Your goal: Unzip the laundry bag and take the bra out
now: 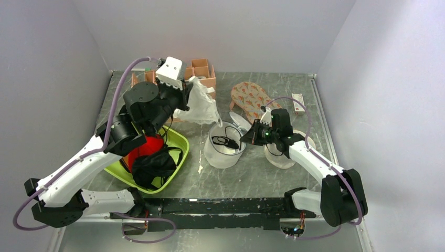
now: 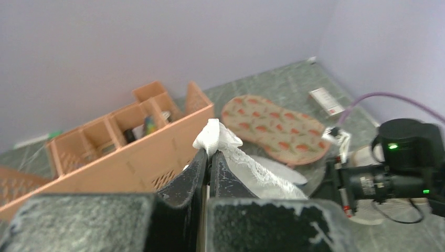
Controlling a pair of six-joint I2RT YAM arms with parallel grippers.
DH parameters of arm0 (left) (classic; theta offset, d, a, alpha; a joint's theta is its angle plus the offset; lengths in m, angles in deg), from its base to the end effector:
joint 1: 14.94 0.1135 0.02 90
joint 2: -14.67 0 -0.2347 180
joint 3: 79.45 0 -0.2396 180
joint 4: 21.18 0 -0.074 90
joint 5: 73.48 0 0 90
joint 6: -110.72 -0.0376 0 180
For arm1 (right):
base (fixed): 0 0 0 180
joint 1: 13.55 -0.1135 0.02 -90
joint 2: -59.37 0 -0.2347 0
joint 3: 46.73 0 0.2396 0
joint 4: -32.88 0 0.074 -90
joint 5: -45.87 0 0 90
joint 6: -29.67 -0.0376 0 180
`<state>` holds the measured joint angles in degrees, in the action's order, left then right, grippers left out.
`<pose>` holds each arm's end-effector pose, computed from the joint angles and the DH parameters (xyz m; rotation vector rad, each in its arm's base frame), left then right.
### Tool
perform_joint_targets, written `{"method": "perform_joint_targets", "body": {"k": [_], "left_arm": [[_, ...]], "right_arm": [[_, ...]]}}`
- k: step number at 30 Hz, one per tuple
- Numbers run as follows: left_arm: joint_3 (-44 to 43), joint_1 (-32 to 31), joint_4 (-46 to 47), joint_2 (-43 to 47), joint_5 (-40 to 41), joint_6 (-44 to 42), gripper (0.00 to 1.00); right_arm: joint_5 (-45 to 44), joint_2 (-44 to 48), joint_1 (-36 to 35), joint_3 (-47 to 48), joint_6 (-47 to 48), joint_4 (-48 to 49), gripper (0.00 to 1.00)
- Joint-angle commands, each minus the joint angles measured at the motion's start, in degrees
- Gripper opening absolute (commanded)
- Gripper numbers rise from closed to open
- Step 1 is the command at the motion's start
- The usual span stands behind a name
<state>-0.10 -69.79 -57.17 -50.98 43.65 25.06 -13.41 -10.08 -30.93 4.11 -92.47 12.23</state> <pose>0.1447 -0.1757 0.4629 0.3309 1.5682 -0.4298 0.2300 0.0921 0.1895 -0.0017 2.3619 1.0494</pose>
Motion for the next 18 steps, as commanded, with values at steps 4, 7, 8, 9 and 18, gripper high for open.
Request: {"method": "perform_joint_targets", "body": {"k": [4,7,8,9,18], "left_arm": [[7.63,0.05,-10.23,3.4,19.48,2.74,0.07],[10.82,1.72,-16.0,4.14,24.46,7.15,0.07],[11.81,2.87,-17.6,4.57,24.42,8.91,0.07],[12.93,4.07,-19.02,5.05,23.85,10.65,0.07],[18.14,16.05,-30.02,8.64,19.41,24.9,0.07]], "right_arm": [[1.36,-1.77,-0.17,0.82,0.22,2.22,0.0],[1.56,-2.49,-0.18,1.26,0.56,2.11,0.0],[1.58,-2.65,-0.16,1.27,0.52,2.19,0.0],[1.59,-2.74,-0.15,1.18,0.5,2.32,0.0],[1.9,-3.56,-0.23,0.87,0.11,3.18,0.0]]}}
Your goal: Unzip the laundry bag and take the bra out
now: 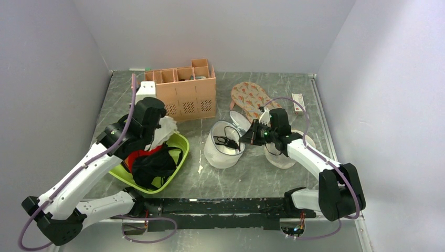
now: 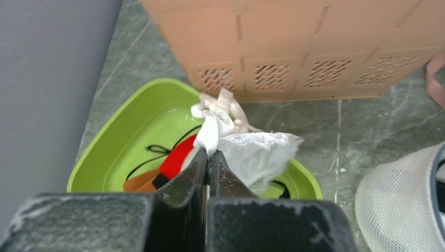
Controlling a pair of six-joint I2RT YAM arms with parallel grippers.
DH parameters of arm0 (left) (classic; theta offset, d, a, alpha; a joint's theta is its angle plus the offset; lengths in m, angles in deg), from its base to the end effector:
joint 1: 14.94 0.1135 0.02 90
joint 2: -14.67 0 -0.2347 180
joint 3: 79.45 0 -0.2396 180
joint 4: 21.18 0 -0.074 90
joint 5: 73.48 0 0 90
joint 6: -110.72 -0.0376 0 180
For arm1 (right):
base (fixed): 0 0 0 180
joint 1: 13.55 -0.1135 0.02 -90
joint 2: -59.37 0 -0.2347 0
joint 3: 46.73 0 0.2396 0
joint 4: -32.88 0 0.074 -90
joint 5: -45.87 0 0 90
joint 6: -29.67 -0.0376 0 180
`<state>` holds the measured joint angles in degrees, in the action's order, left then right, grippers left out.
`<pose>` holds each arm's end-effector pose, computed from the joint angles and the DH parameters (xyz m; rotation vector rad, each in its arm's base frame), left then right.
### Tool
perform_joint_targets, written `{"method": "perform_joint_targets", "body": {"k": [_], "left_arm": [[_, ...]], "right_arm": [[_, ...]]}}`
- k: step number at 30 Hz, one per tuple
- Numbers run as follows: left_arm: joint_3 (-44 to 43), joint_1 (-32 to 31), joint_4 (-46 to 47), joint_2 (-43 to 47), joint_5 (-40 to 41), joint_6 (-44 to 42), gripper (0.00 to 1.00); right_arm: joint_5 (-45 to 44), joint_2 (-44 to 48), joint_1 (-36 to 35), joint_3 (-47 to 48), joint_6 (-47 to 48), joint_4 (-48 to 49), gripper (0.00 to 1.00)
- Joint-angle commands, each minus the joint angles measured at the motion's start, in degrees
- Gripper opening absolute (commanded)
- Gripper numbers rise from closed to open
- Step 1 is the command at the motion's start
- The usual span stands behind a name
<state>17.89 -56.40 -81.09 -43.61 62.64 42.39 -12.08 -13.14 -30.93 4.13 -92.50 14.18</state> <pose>0.1650 -0.1096 0.3539 -0.0856 1.9881 0.1813 0.2353 0.0946 0.1804 -0.0072 2.3819 1.0735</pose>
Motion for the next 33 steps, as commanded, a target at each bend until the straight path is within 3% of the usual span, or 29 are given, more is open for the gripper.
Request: {"method": "perform_joint_targets", "body": {"k": [1,11,25,33], "left_arm": [[0.29,3.17,-6.99,0.99,-0.2,8.37,0.07],[-6.13,4.27,-20.08,-1.45,-5.17,18.48,0.07],[-12.27,4.27,-22.18,8.17,-11.55,12.39,0.07],[-7.38,4.29,-20.82,8.12,-13.78,13.63,0.07]], "right_arm": [[0.56,-0.57,-0.21,0.89,0.23,1.22,0.0],[0.71,-0.83,-0.21,0.96,0.17,1.14,0.0],[1.17,-3.26,-0.53,2.47,0.91,1.22,0.0],[1.03,-3.61,-0.8,2.95,0.87,0.89,0.0]]}}
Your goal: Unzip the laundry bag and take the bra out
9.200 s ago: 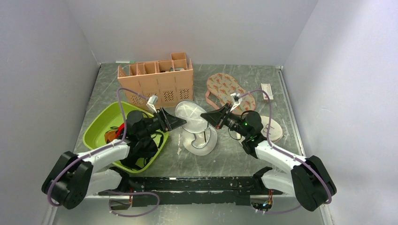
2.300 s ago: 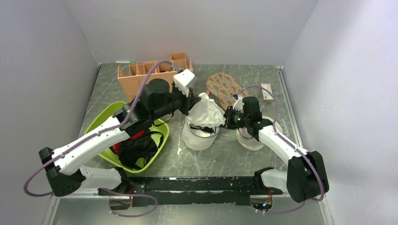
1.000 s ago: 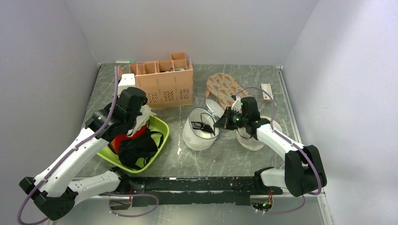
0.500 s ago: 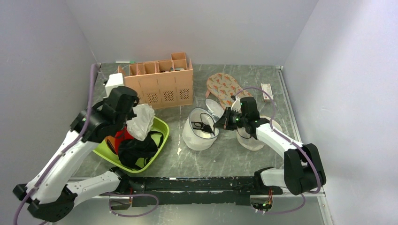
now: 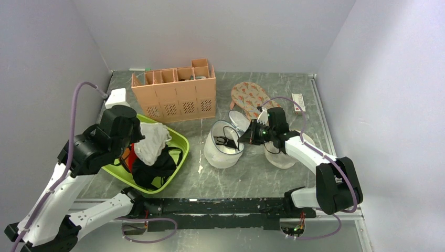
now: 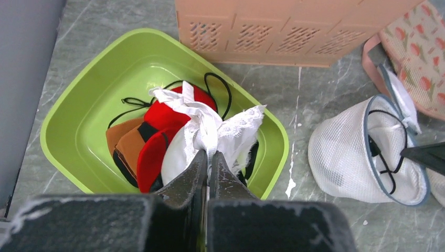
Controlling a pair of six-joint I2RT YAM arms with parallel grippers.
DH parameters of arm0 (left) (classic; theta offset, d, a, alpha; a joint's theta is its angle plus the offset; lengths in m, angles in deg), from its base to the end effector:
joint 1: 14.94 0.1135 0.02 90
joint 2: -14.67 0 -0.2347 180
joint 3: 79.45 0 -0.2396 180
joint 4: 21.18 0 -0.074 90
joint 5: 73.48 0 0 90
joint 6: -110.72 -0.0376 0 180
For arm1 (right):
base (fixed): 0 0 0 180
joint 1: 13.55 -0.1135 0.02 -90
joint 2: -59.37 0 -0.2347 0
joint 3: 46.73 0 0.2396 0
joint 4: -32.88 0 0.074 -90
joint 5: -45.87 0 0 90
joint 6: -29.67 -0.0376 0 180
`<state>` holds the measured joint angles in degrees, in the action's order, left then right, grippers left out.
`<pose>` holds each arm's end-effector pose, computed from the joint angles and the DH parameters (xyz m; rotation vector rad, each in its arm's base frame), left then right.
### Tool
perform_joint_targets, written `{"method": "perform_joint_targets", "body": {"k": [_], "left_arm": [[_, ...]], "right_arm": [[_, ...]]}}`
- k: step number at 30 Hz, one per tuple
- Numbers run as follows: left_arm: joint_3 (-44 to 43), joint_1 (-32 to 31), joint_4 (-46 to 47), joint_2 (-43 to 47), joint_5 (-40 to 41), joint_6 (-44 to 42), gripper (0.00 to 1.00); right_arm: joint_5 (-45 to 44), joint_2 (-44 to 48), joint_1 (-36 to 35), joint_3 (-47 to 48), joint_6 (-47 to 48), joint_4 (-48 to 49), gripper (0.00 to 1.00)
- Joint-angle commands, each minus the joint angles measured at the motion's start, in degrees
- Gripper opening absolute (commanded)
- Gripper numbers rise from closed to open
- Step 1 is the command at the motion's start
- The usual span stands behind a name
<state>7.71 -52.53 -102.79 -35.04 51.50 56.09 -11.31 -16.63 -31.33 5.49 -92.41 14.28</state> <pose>0.1123 -0.0593 0.3911 -0.2763 2.0884 -0.0698 0.2418 0.0989 0.1734 -0.0107 2.4193 1.0870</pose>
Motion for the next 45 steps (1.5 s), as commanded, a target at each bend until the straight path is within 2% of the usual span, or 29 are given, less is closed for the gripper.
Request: {"method": "perform_joint_targets", "body": {"k": [1,5,10,14,19,23,24,28,30,33,35,39,45], "left_arm": [[4.1,0.41,1.91,-0.78,-2.86,-0.06,0.07],[9.71,0.41,5.16,-4.48,-1.63,1.54,0.07],[18.86,1.87,15.89,-6.4,-3.86,2.13,0.07],[24.97,7.64,21.75,-9.67,-5.34,1.13,0.07],[30.16,16.45,27.86,-12.77,-11.95,-0.81,0.07],[29.26,17.72,26.23,-12.66,-12.19,-0.09,0.07],[28.77,17.72,25.72,-11.82,-12.41,-0.04,0.11],[27.17,17.76,24.54,-7.4,-12.89,-0.52,0.56],[26.44,17.72,23.29,-4.77,-11.64,0.05,0.7],[25.3,17.72,22.97,-0.27,-10.75,-0.74,0.84],[24.38,17.72,24.08,2.47,-11.9,-1.99,0.91],[22.9,17.76,29.1,5.33,-18.52,-4.87,0.96],[22.53,17.72,38.01,-0.58,-35.7,-6.71,0.96]], "right_arm": [[0.11,0.04,-0.5,1.52,0.77,0.76,0.0],[-0.12,0.51,-0.58,1.21,0.62,0.54,0.0],[-0.53,1.2,-0.72,0.91,0.39,0.26,0.0],[-0.31,1.43,-0.84,0.6,0.0,0.52,0.0],[-0.6,1.91,-1.03,0.69,0.16,-0.1,0.0],[-0.74,2.07,-1.27,0.71,0.05,-0.31,0.0],[-0.7,2.21,-1.26,0.64,-0.18,-0.07,0.0],[-0.64,2.2,-1.37,0.56,-0.38,0.33,0.0],[-0.63,2.03,-1.47,0.75,-0.28,0.15,0.0],[-0.56,1.97,-1.55,0.85,-0.26,0.35,0.0],[-0.08,1.75,-1.76,0.87,-0.22,0.68,0.0],[0.49,2.23,-2.44,0.96,0.16,1.5,0.0],[-1.71,4.91,-4.36,0.54,0.17,2.47,0.0]]}}
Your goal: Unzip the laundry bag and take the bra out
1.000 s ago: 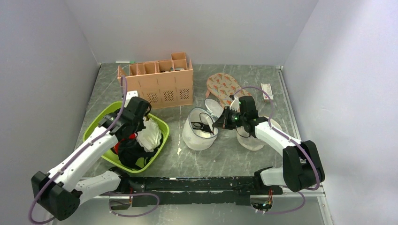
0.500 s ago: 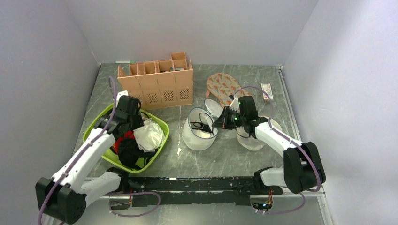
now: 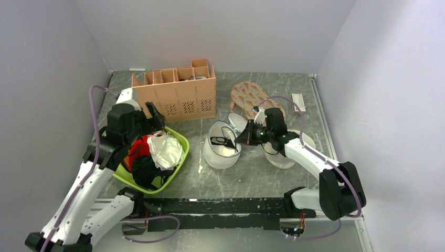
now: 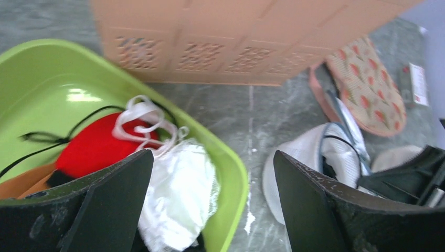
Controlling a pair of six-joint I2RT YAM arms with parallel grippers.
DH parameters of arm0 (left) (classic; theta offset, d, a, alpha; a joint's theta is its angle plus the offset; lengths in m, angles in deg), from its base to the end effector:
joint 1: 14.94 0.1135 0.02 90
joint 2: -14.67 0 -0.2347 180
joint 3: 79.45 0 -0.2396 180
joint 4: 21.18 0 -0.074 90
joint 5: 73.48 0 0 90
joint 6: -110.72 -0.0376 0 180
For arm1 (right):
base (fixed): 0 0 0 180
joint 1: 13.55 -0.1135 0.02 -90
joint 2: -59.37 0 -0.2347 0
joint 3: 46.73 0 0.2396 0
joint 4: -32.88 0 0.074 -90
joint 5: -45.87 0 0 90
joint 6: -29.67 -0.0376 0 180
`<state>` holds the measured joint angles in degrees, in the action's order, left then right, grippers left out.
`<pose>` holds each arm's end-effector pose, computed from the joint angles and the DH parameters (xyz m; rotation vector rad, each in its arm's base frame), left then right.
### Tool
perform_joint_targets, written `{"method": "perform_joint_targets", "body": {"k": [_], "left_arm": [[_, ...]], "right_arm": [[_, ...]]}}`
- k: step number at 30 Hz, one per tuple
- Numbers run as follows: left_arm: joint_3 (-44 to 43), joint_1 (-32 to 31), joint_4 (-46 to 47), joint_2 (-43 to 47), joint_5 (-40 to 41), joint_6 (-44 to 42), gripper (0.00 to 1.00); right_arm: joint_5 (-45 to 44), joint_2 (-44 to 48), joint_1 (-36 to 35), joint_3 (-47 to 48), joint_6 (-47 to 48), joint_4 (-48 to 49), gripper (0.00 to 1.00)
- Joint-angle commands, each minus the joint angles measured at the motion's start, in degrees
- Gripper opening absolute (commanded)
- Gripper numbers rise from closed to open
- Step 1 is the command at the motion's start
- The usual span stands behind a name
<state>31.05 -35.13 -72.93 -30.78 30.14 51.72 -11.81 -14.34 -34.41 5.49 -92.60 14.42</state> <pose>0.1645 -0.0511 0.3270 -0.3402 2.0258 -0.3143 0.2341 0.1107 0.1831 -0.0834 2.3890 1.1085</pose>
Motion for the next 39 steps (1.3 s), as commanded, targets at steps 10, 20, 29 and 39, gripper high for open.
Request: {"method": "perform_joint_targets", "body": {"k": [10,20,29,39], "left_arm": [[2.45,-13.13,22.79,-12.05,-22.47,1.28,0.96],[-2.35,-28.51,29.36,-26.73,-22.51,2.54,0.83],[-8.76,-32.28,24.28,-38.82,-22.76,-2.95,0.56],[-8.61,-35.09,20.26,-42.7,-22.21,-5.77,0.41]], "right_arm": [[-1.34,3.9,-2.82,0.16,0.66,3.24,0.0],[-3.33,4.51,-3.92,0.35,2.43,0.69,0.11],[-6.82,8.01,-4.12,-0.79,5.52,-5.32,0.36],[-9.32,11.11,-4.15,-3.62,5.94,-7.43,0.1]]}}
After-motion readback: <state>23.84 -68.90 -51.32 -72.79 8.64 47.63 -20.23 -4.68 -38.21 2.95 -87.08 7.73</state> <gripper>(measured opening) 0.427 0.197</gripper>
